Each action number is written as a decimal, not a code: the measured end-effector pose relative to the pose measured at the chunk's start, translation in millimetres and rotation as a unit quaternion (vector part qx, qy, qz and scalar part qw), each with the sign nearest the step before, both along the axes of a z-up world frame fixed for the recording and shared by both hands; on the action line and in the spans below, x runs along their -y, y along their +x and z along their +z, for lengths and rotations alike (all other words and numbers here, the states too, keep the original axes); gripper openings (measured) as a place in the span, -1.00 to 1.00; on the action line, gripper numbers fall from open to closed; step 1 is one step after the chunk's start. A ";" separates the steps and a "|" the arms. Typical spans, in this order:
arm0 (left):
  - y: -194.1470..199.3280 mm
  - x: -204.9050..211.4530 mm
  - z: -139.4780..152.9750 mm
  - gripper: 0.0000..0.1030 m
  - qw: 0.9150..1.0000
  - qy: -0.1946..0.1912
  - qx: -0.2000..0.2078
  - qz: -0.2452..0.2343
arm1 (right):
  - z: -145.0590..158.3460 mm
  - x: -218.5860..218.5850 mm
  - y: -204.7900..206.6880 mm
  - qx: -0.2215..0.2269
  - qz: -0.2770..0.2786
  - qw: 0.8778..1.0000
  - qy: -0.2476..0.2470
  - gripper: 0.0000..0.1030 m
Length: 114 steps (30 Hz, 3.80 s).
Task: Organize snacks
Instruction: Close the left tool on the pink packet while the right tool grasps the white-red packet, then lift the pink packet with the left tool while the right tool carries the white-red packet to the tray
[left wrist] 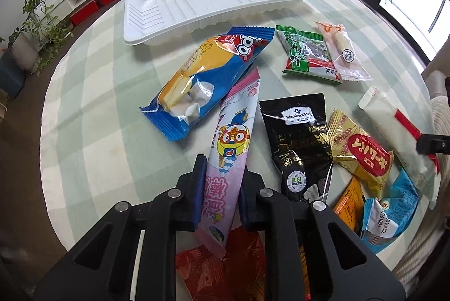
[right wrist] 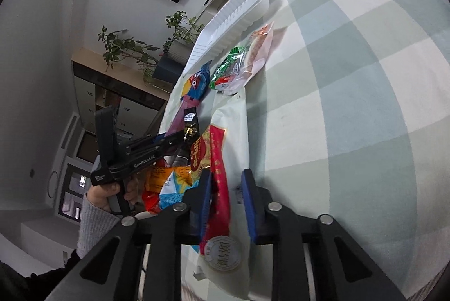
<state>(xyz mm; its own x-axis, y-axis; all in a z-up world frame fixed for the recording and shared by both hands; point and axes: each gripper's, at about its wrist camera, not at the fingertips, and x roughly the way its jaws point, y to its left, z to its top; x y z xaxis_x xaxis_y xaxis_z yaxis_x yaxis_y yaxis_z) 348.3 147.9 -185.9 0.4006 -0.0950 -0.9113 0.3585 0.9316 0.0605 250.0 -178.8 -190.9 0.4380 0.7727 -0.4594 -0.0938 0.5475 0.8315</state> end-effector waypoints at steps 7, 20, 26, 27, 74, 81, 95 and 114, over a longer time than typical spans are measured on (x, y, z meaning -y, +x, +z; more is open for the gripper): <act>-5.6 -10.7 12.1 -0.69 1.000 -0.018 0.009 0.014 | -7.9 3.8 4.2 -0.020 -0.004 0.999 0.040 -0.74; -20.7 -16.6 36.9 -0.69 0.999 -0.033 0.031 0.023 | -6.2 -4.4 4.2 -0.004 0.018 1.000 0.019 -0.73; -27.4 -17.3 40.2 -0.69 0.998 -0.034 0.036 0.025 | -0.5 -35.9 4.4 0.025 0.050 0.996 -0.075 0.34; -28.5 -17.6 40.5 -0.69 0.998 -0.033 0.037 0.027 | -1.8 -38.6 5.7 0.025 0.053 0.995 -0.082 0.34; -44.0 -27.8 51.8 -0.68 0.996 -0.038 0.063 0.056 | 13.5 -107.0 1.8 0.127 0.118 0.908 -0.382 -0.28; -45.3 -30.1 49.2 -0.68 0.995 -0.042 0.062 0.062 | 11.9 -82.7 3.3 0.108 0.099 0.942 -0.301 -0.38; -50.2 -27.7 61.2 -0.68 0.994 -0.066 0.063 0.055 | 2.6 2.5 10.1 -0.002 0.046 0.999 -0.013 -0.39; -18.4 -17.2 114.1 -0.69 0.991 -0.100 0.080 0.032 | 56.4 33.1 68.1 0.033 0.028 0.997 0.068 -0.38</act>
